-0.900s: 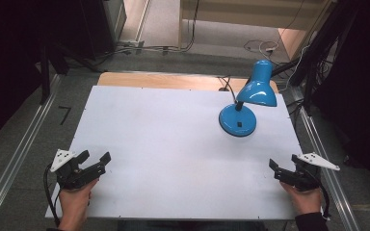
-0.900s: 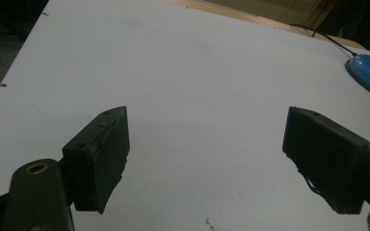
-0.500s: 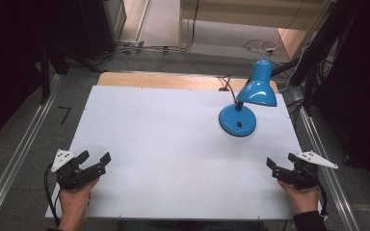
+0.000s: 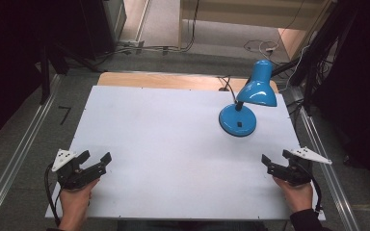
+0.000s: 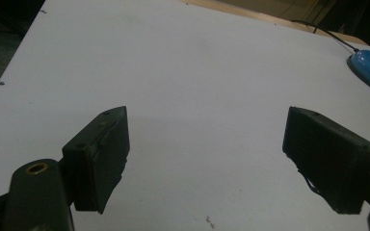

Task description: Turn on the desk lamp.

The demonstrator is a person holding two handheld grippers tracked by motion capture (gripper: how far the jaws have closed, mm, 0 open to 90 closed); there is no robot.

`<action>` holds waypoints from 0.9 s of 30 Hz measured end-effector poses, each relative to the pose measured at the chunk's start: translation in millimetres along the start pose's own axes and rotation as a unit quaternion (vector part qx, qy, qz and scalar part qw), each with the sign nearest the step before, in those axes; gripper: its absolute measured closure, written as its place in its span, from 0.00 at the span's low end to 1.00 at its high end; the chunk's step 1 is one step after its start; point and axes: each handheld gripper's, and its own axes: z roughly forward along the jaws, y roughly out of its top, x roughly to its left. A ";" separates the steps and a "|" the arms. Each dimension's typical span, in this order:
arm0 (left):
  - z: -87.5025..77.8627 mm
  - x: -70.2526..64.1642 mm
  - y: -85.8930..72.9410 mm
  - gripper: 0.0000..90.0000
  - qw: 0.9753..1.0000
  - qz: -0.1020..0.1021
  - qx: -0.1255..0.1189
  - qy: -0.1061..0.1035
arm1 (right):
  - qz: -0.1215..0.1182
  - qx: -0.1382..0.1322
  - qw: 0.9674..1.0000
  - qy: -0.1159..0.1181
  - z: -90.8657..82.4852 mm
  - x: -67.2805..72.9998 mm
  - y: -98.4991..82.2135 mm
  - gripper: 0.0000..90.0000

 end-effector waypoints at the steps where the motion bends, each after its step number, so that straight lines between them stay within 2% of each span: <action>1: 0.0 0.1 0.0 0.19 1.000 0.000 0.000 0.000 | -0.001 -0.001 1.000 0.000 0.9 0.2 1.1 0.13; 27: 1.1 -0.3 -0.2 0.19 1.000 0.001 0.003 -0.002 | -0.006 -0.006 1.000 0.007 14.0 6.3 12.6 0.13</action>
